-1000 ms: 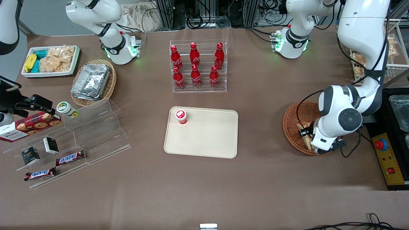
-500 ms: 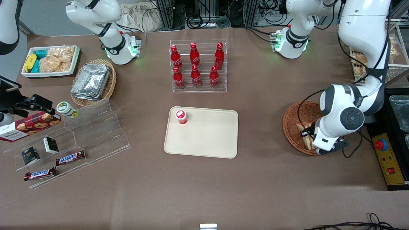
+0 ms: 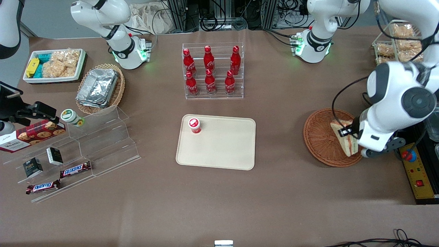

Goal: Place sandwich from basket to tray
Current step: 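Close the left gripper on the sandwich and lift it up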

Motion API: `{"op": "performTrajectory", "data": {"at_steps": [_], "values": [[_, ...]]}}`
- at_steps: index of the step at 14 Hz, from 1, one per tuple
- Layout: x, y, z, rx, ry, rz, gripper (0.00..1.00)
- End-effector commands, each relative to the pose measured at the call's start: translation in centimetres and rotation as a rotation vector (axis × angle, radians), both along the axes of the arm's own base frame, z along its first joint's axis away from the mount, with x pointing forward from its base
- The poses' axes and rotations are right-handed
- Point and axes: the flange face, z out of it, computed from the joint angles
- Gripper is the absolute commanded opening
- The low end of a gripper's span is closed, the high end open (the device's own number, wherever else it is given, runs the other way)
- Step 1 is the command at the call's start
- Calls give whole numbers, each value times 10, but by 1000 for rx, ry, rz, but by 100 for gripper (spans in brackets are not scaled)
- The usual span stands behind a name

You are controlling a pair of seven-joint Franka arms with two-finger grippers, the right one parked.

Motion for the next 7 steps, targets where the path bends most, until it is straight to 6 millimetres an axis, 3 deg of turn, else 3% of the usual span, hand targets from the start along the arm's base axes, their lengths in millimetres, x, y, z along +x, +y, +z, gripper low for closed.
{"op": "performTrajectory", "data": {"at_steps": [1, 4, 7], "values": [[-16, -47, 60, 13, -11, 3, 46], [-38, -121, 111, -2, -54, 1, 45], [-66, -198, 121, -29, -78, 8, 44]]}}
